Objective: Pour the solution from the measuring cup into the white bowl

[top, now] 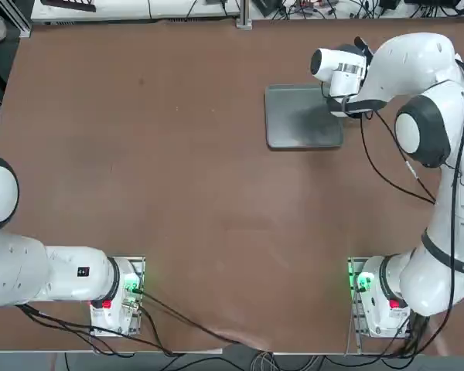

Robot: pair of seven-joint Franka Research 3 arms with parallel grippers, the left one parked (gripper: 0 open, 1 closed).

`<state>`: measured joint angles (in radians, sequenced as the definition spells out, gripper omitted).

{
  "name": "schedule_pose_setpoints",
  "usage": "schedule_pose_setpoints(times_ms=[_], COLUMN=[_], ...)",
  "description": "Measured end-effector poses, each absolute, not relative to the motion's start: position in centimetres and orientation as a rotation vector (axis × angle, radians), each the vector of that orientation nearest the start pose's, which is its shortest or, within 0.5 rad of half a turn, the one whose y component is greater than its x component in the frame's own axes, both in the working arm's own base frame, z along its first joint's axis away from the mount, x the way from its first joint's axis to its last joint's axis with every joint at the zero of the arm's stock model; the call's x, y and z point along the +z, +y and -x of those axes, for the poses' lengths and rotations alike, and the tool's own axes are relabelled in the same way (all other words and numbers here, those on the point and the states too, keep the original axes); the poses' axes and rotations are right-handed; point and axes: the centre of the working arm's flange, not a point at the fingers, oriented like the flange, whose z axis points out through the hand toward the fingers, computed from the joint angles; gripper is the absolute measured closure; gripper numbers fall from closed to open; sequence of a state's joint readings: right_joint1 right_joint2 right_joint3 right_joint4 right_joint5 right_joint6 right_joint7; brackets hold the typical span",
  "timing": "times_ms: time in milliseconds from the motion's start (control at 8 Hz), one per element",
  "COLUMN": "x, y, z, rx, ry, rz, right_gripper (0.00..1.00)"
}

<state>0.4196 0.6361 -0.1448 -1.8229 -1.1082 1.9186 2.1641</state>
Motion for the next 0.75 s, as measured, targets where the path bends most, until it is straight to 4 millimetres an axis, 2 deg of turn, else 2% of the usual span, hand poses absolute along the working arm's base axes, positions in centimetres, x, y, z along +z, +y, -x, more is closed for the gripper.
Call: schedule_pose_setpoints(times_ms=[375, 750], x=[18.2, 18.8], y=[9.9, 8.4], z=[-62.5, -63.8], rx=[0.912, 0.885], ry=[-1.202, -1.161], rz=[-1.877, -1.932], right_gripper=[0.26, 0.26])
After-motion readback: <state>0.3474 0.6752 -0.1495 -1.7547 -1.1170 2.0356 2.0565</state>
